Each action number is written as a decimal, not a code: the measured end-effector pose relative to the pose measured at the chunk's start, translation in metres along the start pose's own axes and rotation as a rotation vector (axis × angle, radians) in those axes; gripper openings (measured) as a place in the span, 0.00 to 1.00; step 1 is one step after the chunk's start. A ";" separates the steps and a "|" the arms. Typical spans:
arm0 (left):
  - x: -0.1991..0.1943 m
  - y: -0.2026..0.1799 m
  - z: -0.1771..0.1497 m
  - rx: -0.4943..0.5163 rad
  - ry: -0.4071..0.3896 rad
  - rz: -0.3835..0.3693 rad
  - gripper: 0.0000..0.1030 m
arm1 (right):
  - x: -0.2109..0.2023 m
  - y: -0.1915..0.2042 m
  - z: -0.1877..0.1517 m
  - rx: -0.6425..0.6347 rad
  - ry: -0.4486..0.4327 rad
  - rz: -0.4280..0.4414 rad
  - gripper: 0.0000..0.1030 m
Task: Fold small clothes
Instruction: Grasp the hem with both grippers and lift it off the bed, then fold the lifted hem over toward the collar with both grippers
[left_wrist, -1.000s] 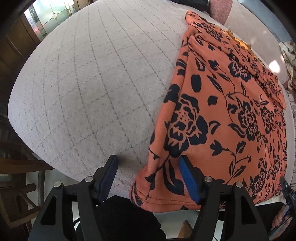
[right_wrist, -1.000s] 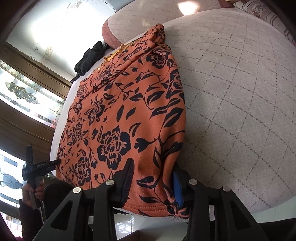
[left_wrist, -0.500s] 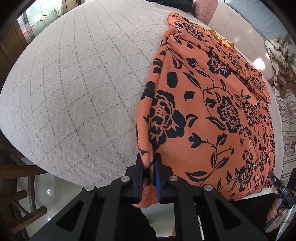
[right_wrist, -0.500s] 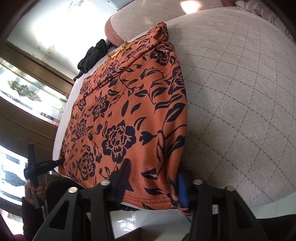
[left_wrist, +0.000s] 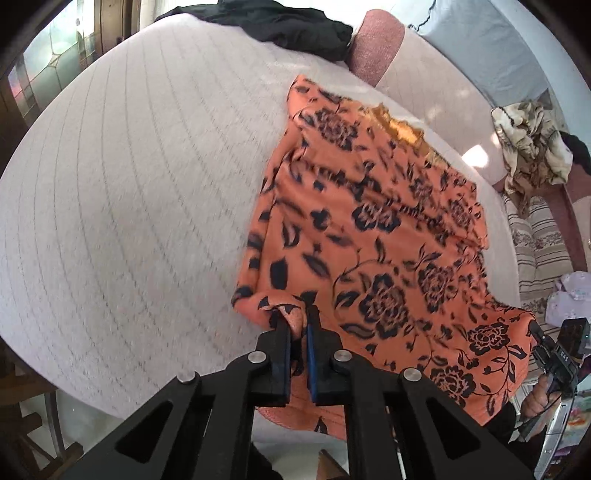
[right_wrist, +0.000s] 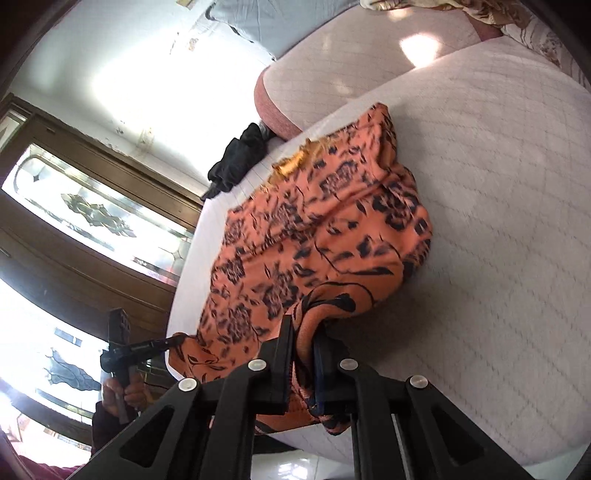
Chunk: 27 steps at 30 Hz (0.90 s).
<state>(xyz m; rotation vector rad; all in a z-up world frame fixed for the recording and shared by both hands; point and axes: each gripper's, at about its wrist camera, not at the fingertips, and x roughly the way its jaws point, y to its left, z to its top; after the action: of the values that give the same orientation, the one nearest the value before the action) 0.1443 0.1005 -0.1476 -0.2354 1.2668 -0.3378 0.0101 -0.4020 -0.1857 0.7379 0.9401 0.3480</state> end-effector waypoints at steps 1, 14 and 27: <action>-0.005 -0.003 0.017 0.002 -0.017 -0.014 0.07 | 0.003 0.005 0.015 -0.002 -0.019 0.006 0.09; 0.083 0.010 0.210 -0.300 -0.212 0.051 0.29 | 0.123 -0.113 0.174 0.592 -0.332 0.129 0.86; 0.088 -0.064 0.085 -0.082 -0.365 0.145 0.62 | 0.127 -0.022 0.177 0.153 -0.283 -0.006 0.69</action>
<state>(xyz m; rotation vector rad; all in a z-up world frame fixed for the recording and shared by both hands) 0.2414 0.0074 -0.1793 -0.2602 0.9309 -0.1112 0.2267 -0.4197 -0.2118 0.8989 0.7055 0.1612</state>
